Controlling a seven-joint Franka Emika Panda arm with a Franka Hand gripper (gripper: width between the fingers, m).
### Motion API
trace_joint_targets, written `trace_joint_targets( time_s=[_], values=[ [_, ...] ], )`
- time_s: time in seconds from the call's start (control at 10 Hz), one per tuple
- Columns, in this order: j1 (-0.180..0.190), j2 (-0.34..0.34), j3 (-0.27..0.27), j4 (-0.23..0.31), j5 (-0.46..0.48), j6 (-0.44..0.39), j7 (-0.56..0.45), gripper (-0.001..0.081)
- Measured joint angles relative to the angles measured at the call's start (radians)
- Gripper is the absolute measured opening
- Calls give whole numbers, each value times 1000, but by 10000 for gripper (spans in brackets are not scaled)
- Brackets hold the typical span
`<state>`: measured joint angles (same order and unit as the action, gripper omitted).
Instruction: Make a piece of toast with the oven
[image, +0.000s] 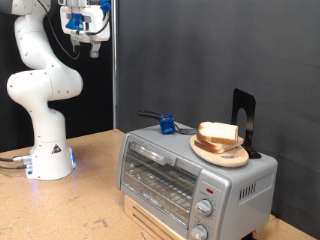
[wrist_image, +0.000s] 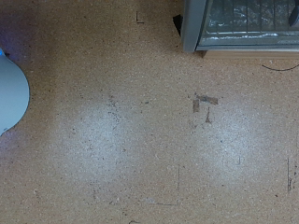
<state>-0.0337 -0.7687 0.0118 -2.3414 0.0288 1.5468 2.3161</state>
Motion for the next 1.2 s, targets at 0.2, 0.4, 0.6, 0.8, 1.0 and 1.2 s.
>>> trace_joint_targets(
  time_s=[0.2,0.4,0.6,0.8,1.0,1.2],
  values=[
    [14,-4,-8,0,-11,0,-157,809],
    [41,-7,-10,6,-91,0,-374,809],
    [59,13,2,13,-198,36,-535,809],
    [71,0,-18,7,-158,41,-613,809],
    [119,-20,-62,-6,-162,91,-843,809],
    [165,30,-80,-2,-176,189,-1026,809]
  ],
)
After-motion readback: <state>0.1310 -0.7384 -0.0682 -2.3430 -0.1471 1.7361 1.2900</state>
